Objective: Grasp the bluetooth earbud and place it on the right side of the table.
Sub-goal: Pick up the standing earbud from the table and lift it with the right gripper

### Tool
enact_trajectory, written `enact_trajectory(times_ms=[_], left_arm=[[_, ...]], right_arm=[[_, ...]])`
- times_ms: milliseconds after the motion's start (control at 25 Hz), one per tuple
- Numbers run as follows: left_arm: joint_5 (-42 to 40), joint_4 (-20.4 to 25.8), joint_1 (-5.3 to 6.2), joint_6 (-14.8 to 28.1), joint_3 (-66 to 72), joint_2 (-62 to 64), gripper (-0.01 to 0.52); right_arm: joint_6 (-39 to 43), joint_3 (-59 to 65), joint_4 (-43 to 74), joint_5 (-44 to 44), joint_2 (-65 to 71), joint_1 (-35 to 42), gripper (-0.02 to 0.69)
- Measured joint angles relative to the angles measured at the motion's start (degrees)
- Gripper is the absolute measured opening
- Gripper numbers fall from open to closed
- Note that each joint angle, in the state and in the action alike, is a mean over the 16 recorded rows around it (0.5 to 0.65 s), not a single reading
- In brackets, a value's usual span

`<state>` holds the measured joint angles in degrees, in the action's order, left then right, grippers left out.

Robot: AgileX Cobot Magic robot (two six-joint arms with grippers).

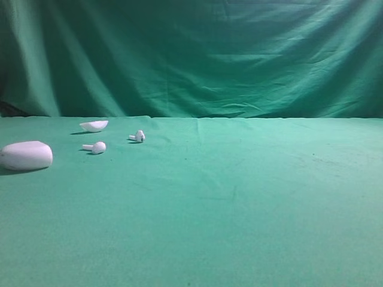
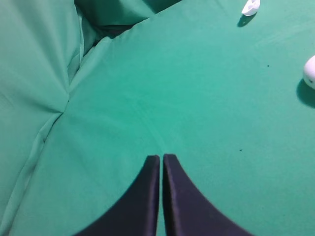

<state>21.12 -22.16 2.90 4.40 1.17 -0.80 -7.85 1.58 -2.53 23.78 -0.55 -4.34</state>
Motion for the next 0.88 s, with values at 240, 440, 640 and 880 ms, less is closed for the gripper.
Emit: enact_trajectory(times_ms=[240, 440, 640, 880], left_arm=[[0.0, 0.0, 0.00, 0.0, 0.0, 0.0, 0.000], [0.0, 0.0, 0.00, 0.0, 0.0, 0.0, 0.000], [0.0, 0.0, 0.00, 0.0, 0.0, 0.0, 0.000], [0.0, 0.0, 0.00, 0.0, 0.0, 0.0, 0.000]], right_arm=[[0.0, 0.0, 0.0, 0.0, 0.0, 0.0, 0.049], [0.0, 0.0, 0.0, 0.0, 0.0, 0.0, 0.049], [0.0, 0.0, 0.0, 0.0, 0.0, 0.0, 0.049], [0.1, 0.0, 0.4, -1.7, 0.0, 0.0, 0.049]])
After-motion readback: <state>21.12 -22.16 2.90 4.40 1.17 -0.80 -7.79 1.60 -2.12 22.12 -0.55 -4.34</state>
